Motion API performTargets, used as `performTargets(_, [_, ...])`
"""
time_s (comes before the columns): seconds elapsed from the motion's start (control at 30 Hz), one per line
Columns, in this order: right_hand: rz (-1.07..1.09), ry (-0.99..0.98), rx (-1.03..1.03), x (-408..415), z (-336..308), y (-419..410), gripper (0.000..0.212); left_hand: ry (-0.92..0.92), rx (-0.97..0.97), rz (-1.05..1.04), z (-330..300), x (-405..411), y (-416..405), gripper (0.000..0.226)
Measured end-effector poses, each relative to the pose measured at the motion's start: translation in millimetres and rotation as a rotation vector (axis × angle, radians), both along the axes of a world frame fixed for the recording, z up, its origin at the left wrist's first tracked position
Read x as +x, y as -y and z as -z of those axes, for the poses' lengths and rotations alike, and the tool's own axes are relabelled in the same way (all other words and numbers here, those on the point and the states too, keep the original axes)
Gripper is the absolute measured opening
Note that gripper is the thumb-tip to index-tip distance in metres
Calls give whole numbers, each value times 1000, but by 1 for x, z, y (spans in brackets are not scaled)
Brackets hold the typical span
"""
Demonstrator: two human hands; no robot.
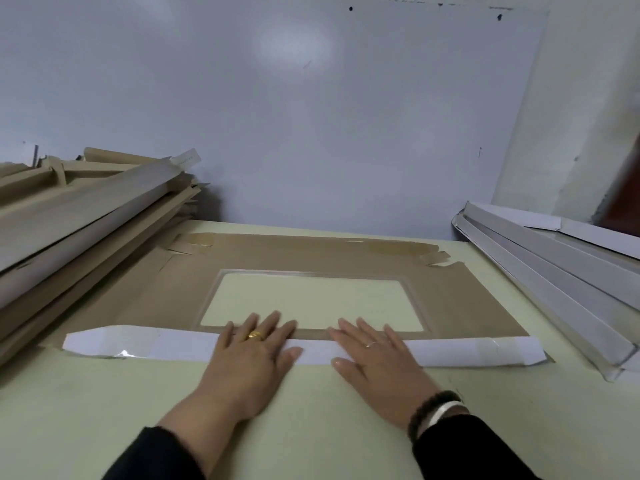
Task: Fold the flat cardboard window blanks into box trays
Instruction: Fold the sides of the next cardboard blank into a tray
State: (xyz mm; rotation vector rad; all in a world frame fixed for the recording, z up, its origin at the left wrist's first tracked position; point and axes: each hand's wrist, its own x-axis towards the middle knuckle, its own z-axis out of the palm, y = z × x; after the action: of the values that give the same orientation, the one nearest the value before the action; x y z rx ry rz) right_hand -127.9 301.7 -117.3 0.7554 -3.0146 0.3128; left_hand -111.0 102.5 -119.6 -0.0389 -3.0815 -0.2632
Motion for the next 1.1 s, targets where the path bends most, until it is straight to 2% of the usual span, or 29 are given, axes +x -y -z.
performTargets(0.37, [420, 83, 32, -22, 4, -115, 52, 42, 82, -405, -9, 6, 114, 53])
performTargets(0.5, [480, -21, -74, -18, -2, -116, 53, 17, 67, -442, -9, 7, 120, 52])
performTargets(0.57, [370, -187, -188, -13, -8, -106, 35, -121, 49, -374, -13, 8, 110, 40])
performTargets(0.6, [282, -238, -233, -11, -11, -99, 29, -226, 60, -276, -14, 9, 103, 37])
performTargets(0.67, [115, -225, -265, -4, -16, -82, 25, -331, 158, -23, -18, 11, 82, 45])
performTargets(0.73, [8, -150, -225, 2, -17, -67, 18, -306, 193, 215, -20, 17, 56, 45])
performTargets(0.77, [-9, -127, -204, 4, -17, -63, 25, -294, 160, 286, -18, 19, 44, 39])
performTargets(0.87, [15, -141, -140, 2, -20, -60, 35, -227, 90, 260, -10, 18, 28, 47])
performTargets(0.97, [39, -219, -17, 6, -25, -53, 31, -218, 76, 222, -11, 18, 25, 52])
performTargets(1.07, [-41, -519, -7, 8, -24, -46, 9, -255, 53, 213, -14, 21, 21, 50])
performTargets(1.1, [-53, -636, -12, 9, -25, -45, 15, -299, 21, 222, -16, 23, 19, 47])
